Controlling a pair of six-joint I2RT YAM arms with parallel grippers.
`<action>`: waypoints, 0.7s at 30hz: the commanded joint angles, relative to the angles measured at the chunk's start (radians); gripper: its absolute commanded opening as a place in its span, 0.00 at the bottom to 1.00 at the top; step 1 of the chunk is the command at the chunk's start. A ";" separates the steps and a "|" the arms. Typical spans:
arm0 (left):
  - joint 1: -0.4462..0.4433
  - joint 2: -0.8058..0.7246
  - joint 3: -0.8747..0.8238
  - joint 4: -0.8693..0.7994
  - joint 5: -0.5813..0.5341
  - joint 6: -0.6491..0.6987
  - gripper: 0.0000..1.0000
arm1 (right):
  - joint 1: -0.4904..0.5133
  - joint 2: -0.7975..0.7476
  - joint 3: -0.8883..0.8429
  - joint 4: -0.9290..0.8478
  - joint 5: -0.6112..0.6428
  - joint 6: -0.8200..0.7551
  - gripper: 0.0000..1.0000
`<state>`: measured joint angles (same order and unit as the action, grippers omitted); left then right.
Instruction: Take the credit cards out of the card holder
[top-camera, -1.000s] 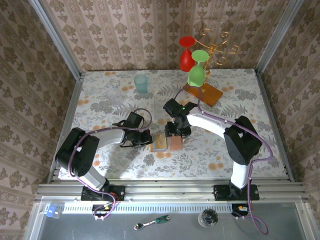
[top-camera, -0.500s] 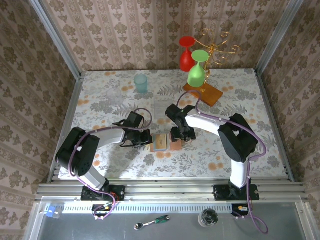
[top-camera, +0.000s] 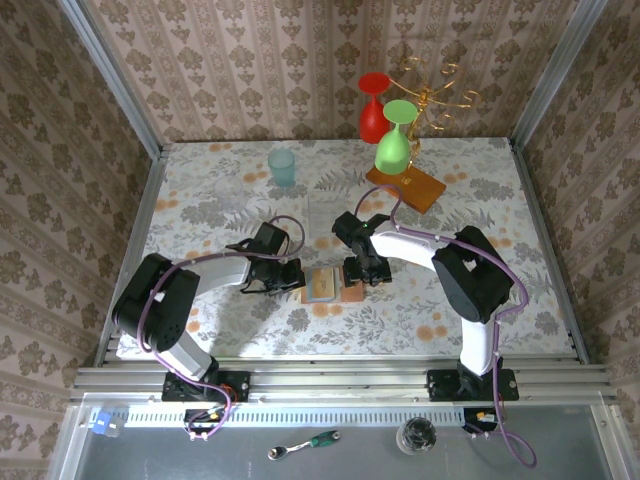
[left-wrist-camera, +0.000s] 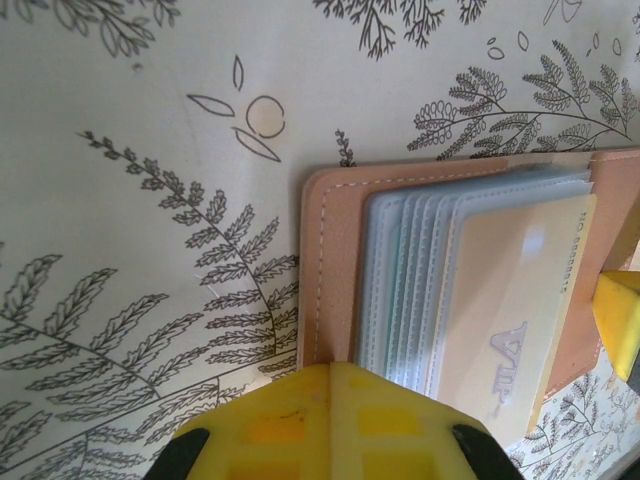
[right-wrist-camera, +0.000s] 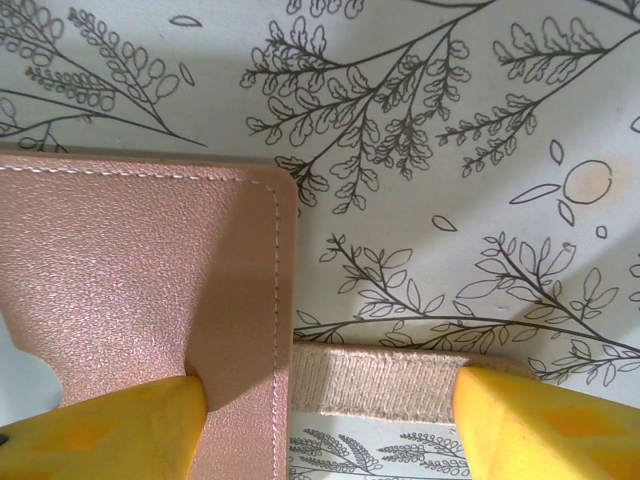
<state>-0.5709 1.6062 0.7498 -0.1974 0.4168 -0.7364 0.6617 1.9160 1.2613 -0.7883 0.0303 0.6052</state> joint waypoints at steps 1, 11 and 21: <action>-0.003 -0.014 0.026 -0.077 -0.048 0.030 0.00 | -0.007 0.061 -0.053 0.029 0.020 0.018 0.70; -0.006 -0.084 0.083 -0.096 -0.021 0.030 0.00 | -0.005 0.079 -0.101 0.065 0.023 0.033 0.69; -0.038 -0.042 0.094 -0.042 0.005 0.006 0.03 | -0.004 0.035 -0.084 0.048 0.013 0.033 0.67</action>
<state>-0.6033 1.5463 0.8158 -0.2508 0.4088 -0.7216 0.6609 1.8965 1.2312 -0.7517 0.0257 0.6094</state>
